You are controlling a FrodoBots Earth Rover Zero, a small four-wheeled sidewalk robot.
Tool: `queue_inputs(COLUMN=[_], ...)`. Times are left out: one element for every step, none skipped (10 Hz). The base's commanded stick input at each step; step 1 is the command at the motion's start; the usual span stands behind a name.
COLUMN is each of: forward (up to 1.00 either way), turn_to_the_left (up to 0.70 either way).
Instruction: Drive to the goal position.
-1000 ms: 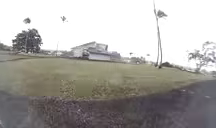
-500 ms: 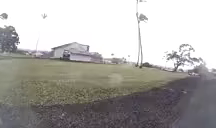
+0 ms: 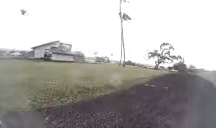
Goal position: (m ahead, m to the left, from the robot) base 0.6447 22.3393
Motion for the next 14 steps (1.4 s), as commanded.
queue_inputs(forward=[0.00,0.00,0.00,0.00,0.00,0.00,0.00,0.00,0.00,0.00,0.00,0.00,0.00,0.00], turn_to_the_left=[-1.00,-1.00,-1.00,-1.00,-0.33,-0.04,0.00,0.00,0.00,0.00,0.00,0.00,0.00,0.00])
